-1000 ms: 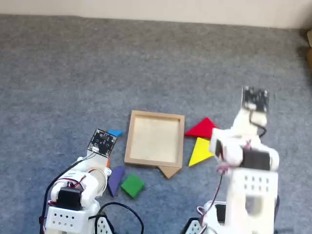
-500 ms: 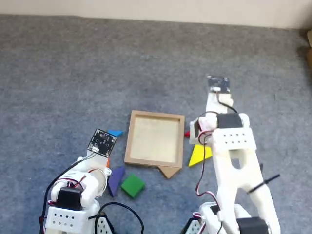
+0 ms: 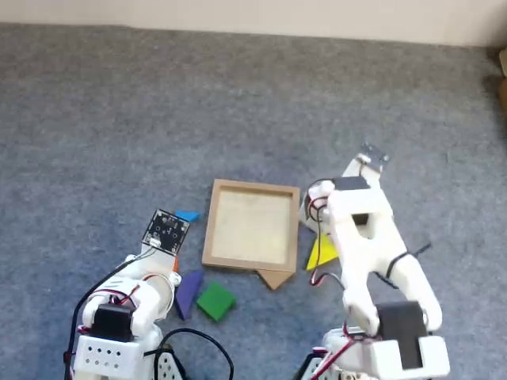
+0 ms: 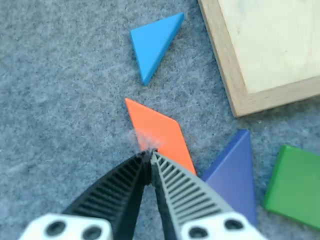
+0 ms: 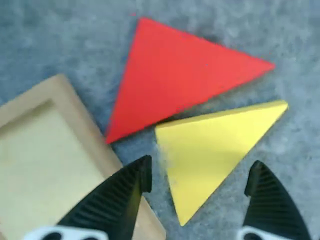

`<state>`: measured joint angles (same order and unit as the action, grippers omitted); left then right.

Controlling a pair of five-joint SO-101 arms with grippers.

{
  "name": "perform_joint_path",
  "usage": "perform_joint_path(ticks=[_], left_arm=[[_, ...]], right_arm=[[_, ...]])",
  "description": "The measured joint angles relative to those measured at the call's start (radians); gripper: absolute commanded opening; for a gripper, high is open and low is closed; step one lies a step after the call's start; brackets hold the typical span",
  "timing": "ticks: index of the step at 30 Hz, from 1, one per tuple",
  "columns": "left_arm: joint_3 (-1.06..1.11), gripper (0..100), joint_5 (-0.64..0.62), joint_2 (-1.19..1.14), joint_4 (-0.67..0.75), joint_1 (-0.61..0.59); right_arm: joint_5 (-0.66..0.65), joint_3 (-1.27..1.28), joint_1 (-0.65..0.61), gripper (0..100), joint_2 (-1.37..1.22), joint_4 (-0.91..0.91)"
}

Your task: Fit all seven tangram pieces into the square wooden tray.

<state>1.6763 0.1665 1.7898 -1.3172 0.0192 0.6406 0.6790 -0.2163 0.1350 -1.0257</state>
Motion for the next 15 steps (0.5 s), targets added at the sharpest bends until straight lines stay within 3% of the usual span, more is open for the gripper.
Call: perform_joint_path(ticks=[9, 15], left_arm=[[0.000, 0, 0.000, 0.000, 0.000, 0.000], [0.000, 0, 0.000, 0.000, 0.000, 0.000]], right_arm=[[0.117, -0.043, 0.002, 29.6, -0.143, 0.009], [0.081, -0.074, 0.032, 29.6, -0.196, 0.009]])
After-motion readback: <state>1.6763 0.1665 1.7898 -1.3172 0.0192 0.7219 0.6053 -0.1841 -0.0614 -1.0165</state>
